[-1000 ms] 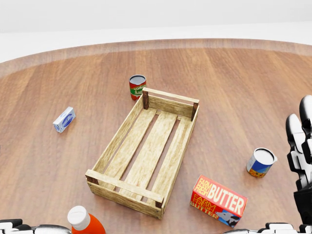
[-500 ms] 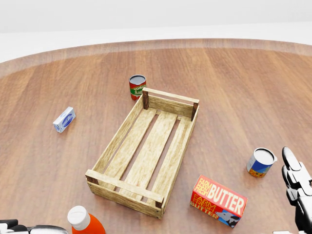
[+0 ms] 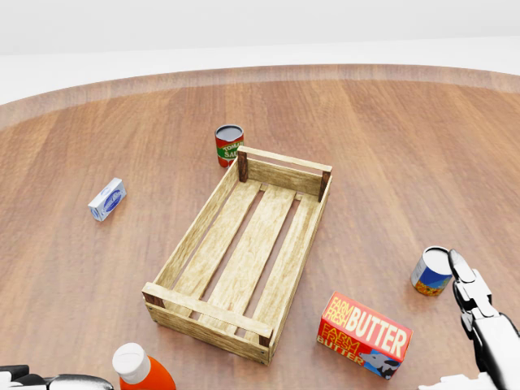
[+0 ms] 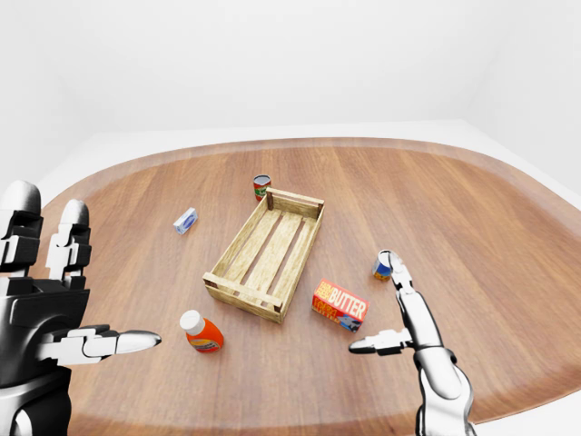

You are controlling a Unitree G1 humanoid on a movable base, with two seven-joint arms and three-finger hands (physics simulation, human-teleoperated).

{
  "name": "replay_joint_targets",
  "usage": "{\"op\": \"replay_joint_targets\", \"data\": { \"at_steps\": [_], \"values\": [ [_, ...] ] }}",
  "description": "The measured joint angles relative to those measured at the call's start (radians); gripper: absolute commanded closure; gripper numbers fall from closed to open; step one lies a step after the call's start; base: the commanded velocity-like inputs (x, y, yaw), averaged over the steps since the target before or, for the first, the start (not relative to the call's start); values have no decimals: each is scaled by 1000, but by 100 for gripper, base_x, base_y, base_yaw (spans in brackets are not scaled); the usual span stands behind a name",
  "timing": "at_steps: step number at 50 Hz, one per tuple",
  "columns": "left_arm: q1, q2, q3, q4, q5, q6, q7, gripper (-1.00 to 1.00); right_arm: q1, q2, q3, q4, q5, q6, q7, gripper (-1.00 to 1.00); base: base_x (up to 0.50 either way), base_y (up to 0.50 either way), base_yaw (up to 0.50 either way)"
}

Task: Pick up the butter and put it in the tray.

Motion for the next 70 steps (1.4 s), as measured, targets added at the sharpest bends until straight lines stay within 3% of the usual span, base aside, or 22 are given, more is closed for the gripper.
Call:
{"op": "replay_joint_targets", "data": {
  "at_steps": [21, 70],
  "values": [
    [3, -2, 0, -3, 1, 0, -1, -100, -43, -43, 67, 138, -14, 0, -28, -99, 0, 0, 0],
    [9, -1, -12, 9, 11, 0, 0, -100, -130, -111, 114, 410, 2, 0, -79, -98, 0, 0, 0]
  ]
}}
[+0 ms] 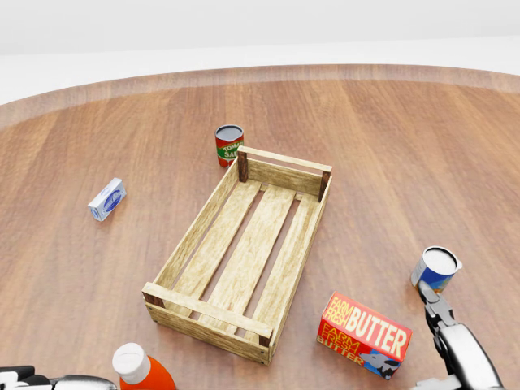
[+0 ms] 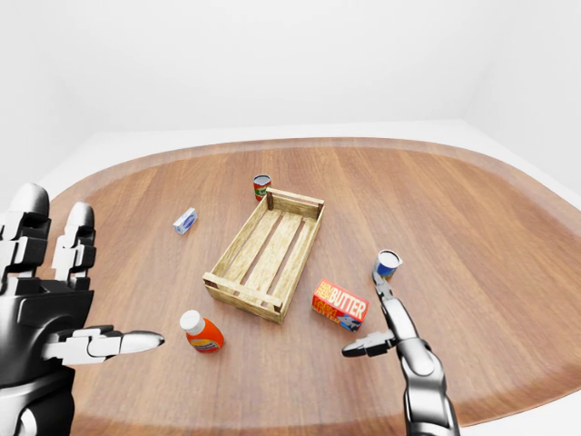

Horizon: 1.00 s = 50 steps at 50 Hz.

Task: Pick up the butter and put it in the tray.

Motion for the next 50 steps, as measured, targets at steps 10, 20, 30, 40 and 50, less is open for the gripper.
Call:
{"op": "replay_joint_targets", "data": {
  "at_steps": [10, 20, 30, 40, 50],
  "values": [
    [0, 1, 0, -2, 0, 0, 1, -100, -29, -18, 9, 54, -3, 0, -14, -98, 0, 0, 0],
    [-1, 0, 3, -6, -2, 0, 1, -100, -67, -37, 24, 131, -7, 0, -38, -98, 0, 0, 0],
    [-1, -1, 4, -7, -2, 0, 1, -100, -102, -52, 41, 204, -9, 0, -58, -98, 0, 0, 0],
    [-2, 0, 5, -5, -1, 0, 1, -100, -144, -66, 59, 271, -8, 0, -72, -98, 0, 0, 0],
    [-1, -1, 6, -7, -2, 0, 1, -100, -187, -77, 75, 320, -10, 0, -78, -98, 0, 0, 0]
  ]
}}
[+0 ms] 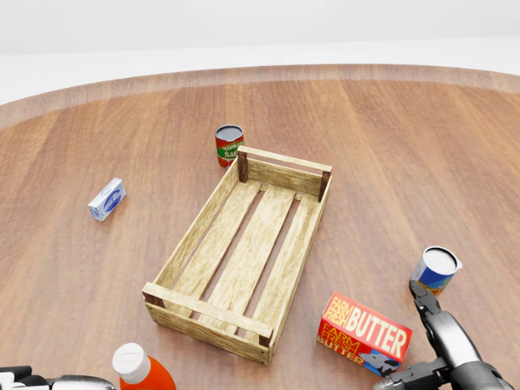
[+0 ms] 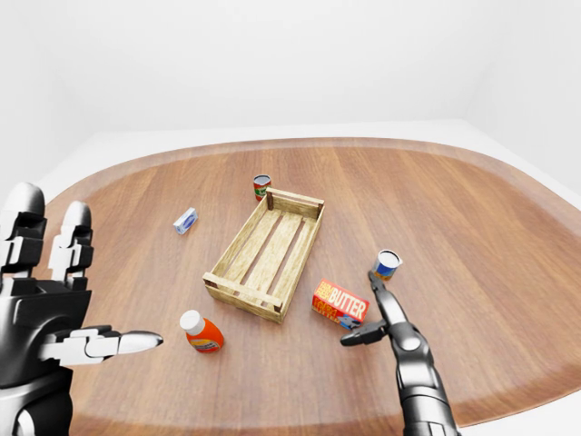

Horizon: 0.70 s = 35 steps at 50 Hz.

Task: Pick up the butter and put it in the tray.

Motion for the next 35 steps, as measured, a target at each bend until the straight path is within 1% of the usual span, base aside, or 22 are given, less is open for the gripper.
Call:
{"op": "replay_joint_targets", "data": {
  "at_steps": [12, 22, 27, 29, 35],
  "values": [
    [0, 0, 0, 1, 0, 0, 0, -100, -42, -13, 13, 91, 13, -3, -12, -98, 0, 0, 0],
    [-1, 1, 0, 5, 2, 0, 0, -100, -95, -25, 28, 204, 29, -29, -26, -98, 0, 0, 0],
    [-3, 2, 0, 8, 2, 0, 1, -100, -106, -27, 37, 204, 30, -12, -26, -98, 0, 0, 0],
    [-4, 2, 0, 9, 2, 0, 1, -100, -110, -26, 40, 194, 27, 0, -25, -98, 0, 0, 0],
    [-6, 3, 3, 9, 0, 0, 2, -100, -125, -21, 50, 192, 18, 0, -26, -98, 0, 0, 0]
  ]
}}
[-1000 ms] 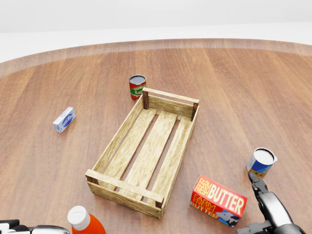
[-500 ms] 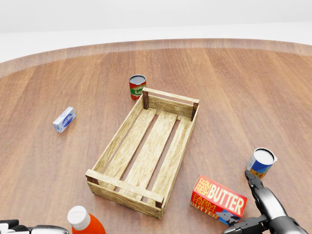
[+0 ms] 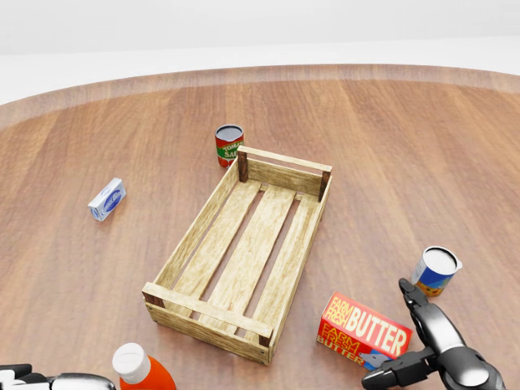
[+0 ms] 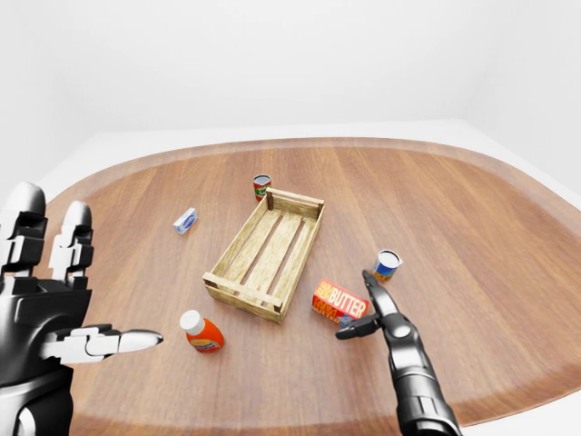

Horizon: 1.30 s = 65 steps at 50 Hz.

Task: Pick up the butter and put it in the tray.

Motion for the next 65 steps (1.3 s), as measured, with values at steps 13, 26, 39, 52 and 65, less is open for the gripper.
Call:
{"op": "replay_joint_targets", "data": {
  "at_steps": [13, 26, 39, 52, 65],
  "values": [
    [-1, 0, 2, -2, -1, 0, 1, -100, -14, 10, 15, 51, -8, -23, -10, -98, 0, 0, 0],
    [-5, 1, 6, -1, -3, 0, 2, -100, -38, 8, 22, 136, -9, -77, -31, -99, 0, 0, 0],
    [-4, 1, -1, 6, 3, 0, 4, -100, -46, 5, 28, 204, 15, -131, -52, 100, 0, 0, 0],
    [-3, 3, -10, 14, 10, 0, 8, -100, -58, 4, 31, 250, 15, -166, -57, 100, 0, 0, 0],
    [0, 4, -19, 21, 16, 0, 10, -100, -29, 10, 36, 190, 15, -138, -54, 100, 0, 0, 0]
  ]
}}
